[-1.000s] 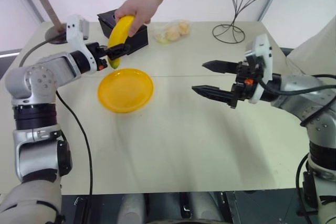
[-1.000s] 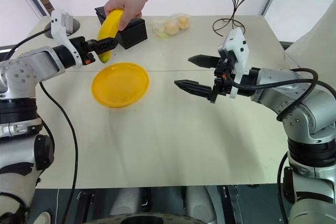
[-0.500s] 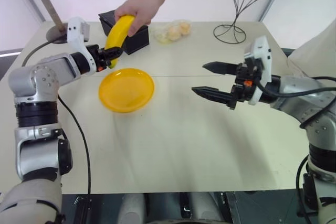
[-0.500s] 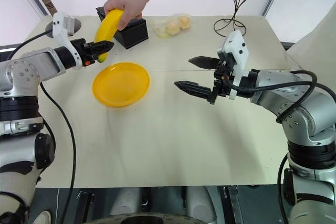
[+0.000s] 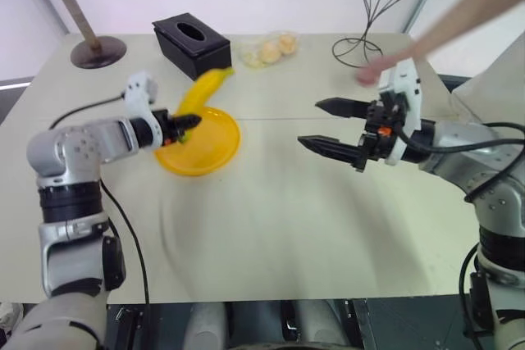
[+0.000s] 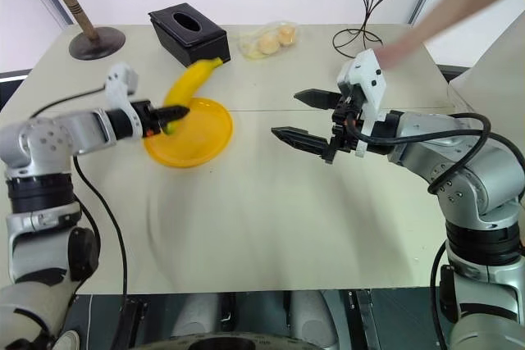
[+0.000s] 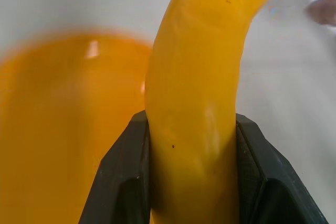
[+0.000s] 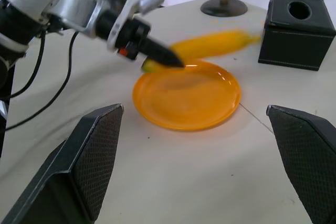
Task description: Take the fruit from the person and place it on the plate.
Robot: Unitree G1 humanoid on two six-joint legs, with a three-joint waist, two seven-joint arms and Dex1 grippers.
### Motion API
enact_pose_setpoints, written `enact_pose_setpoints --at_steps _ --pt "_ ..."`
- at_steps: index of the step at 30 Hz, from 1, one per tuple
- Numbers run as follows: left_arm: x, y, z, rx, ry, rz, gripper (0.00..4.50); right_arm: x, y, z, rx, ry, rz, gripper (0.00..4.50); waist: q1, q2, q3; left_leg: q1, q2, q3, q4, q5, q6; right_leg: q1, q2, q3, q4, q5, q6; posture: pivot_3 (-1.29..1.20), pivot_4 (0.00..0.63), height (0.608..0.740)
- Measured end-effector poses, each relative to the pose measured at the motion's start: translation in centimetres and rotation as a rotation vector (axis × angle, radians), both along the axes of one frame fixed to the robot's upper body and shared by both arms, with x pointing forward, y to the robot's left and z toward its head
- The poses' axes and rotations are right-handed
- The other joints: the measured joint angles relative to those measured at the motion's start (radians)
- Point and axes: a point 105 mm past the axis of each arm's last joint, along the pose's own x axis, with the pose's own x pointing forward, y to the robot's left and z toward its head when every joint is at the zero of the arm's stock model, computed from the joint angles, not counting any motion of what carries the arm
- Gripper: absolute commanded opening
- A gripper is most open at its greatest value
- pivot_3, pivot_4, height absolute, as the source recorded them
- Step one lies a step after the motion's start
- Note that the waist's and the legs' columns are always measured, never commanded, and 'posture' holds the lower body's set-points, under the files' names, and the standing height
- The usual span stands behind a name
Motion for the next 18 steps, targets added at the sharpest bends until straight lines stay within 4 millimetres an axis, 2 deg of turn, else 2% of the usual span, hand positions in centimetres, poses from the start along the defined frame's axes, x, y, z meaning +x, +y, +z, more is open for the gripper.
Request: enact_pose_setpoints --at_steps 4,15,17,18 --pt "-1.7 -0.1 -1.4 0.053 0.057 -0.019 1.33 -0.1 0.0 -0.4 0.005 0.009 -0.010 4.50 0.001 0.000 0.000 0.000 0.000 0.000 0.000 0.000 0.000 0.000 0.000 0.000 0.001 0.000 0.000 0.00 0.150 0.740" --pt "-2.1 2.5 -0.9 0.113 0.036 0.065 1.33 -0.6 0.3 -0.9 0.010 0.015 -0.018 4.50 0.001 0.000 0.000 0.000 0.000 0.000 0.000 0.000 0.000 0.000 0.000 0.000 0.001 0.000 0.000 0.00 0.150 0.740" --pt "-2.1 2.8 -0.9 0.117 0.032 0.078 2.42 -0.6 0.3 -0.9 0.010 0.015 -0.020 4.50 0.001 0.000 0.000 0.000 0.000 0.000 0.000 0.000 0.000 0.000 0.000 0.000 0.001 0.000 0.000 0.00 0.150 0.740" --pt "-2.0 2.9 -1.0 0.117 0.027 0.083 2.79 -0.6 0.3 -0.9 0.011 0.015 -0.020 4.50 0.001 0.000 0.000 0.000 0.000 0.000 0.000 0.000 0.000 0.000 0.000 0.000 0.001 0.000 0.000 0.00 0.150 0.740"
